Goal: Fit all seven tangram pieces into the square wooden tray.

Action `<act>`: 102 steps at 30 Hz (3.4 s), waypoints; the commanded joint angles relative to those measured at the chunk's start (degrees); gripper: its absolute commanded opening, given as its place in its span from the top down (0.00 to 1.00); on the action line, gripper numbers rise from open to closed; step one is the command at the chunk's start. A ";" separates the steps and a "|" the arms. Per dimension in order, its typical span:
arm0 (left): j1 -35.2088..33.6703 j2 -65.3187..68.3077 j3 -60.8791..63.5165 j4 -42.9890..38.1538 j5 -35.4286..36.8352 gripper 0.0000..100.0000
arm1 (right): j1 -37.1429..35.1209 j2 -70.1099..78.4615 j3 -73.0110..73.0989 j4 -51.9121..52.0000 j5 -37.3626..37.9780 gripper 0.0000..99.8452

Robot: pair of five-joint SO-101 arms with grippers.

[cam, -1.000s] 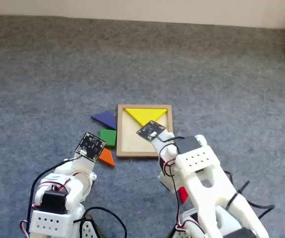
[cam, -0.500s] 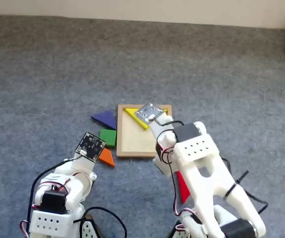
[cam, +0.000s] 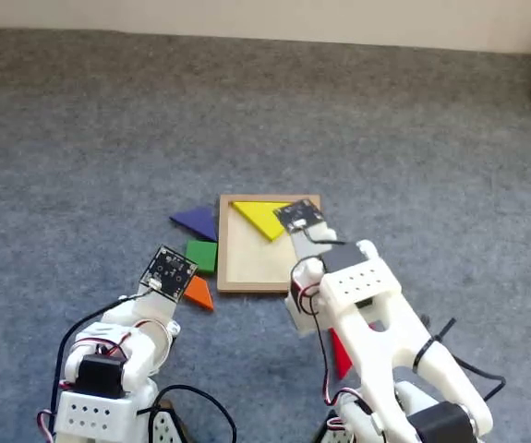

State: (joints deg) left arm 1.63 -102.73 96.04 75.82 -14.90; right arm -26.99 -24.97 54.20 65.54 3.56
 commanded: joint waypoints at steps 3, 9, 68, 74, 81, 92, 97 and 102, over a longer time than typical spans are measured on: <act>-0.31 -1.54 1.10 0.18 -0.35 1.00 | 5.05 -0.13 3.47 -6.20 -3.96 0.79; -0.31 -1.54 1.10 0.18 -0.35 1.00 | 9.36 -0.13 3.91 -4.62 -4.04 0.69; -0.31 -1.54 1.10 0.18 -0.35 1.00 | 6.99 -10.42 7.08 1.54 -3.96 0.79; -0.31 -1.54 1.10 0.18 -0.35 1.00 | 6.99 -9.89 7.52 -1.63 -3.87 0.76; -0.31 -1.54 1.10 0.18 -0.35 1.00 | 7.16 -8.31 7.16 -2.68 -3.87 0.68; -0.31 -1.54 1.10 0.18 -0.35 1.00 | 7.16 7.60 -2.42 -3.82 -3.52 0.68; -0.31 -1.54 1.10 0.18 -0.35 1.00 | 7.08 12.18 -4.70 -3.65 -0.88 0.68; -0.31 -1.54 1.10 0.18 -0.35 1.00 | 7.08 15.08 -4.79 -3.65 1.67 0.68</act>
State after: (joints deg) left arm 1.63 -102.73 96.04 75.82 -14.90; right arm -19.52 -10.37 51.56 62.29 3.91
